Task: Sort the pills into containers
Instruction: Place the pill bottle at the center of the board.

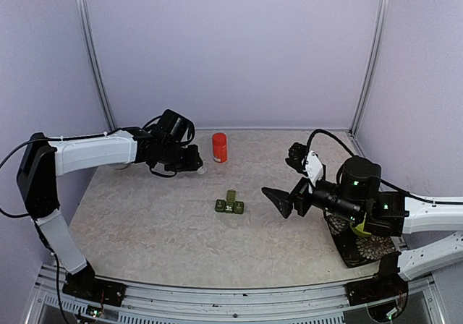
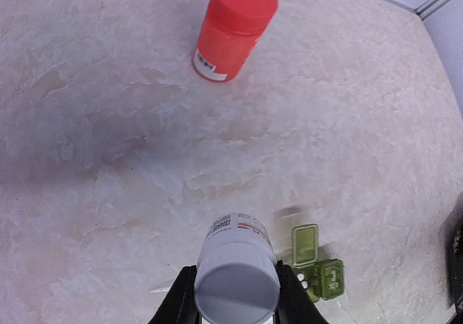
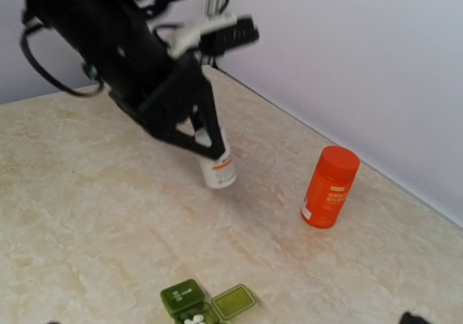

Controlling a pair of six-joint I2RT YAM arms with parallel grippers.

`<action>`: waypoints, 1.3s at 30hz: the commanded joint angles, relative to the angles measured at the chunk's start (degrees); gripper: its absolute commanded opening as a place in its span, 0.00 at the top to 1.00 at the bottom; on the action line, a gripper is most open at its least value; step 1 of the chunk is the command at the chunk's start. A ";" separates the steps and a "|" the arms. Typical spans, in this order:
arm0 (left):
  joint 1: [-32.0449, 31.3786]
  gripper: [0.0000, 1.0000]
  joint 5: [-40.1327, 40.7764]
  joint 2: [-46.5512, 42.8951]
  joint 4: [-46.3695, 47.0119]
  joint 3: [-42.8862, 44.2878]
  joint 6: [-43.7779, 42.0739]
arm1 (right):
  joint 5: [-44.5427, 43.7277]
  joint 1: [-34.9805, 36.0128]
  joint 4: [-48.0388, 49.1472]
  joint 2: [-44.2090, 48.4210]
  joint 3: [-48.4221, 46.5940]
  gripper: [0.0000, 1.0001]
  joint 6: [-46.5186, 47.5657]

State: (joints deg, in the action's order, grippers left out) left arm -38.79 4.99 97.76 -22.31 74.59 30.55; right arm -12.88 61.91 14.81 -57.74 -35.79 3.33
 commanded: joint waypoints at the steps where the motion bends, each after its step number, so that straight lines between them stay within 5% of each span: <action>1: 3.25 0.89 0.84 3.43 -0.53 0.86 -1.08 | -0.73 -0.56 0.44 0.17 0.60 0.00 -0.53; 25: 13.60 0.90 0.18 20.53 -2.65 12.01 -4.61 | -0.55 -0.64 -0.39 0.07 0.73 0.00 -0.70; 39: 13.74 0.72 -0.02 22.16 -3.31 13.74 -4.72 | -0.12 -0.64 0.61 -1.15 0.99 0.00 -1.13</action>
State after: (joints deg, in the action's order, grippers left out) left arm -25.43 4.95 118.69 -25.10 86.74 26.48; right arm -13.06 61.69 14.66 -58.50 -35.44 3.09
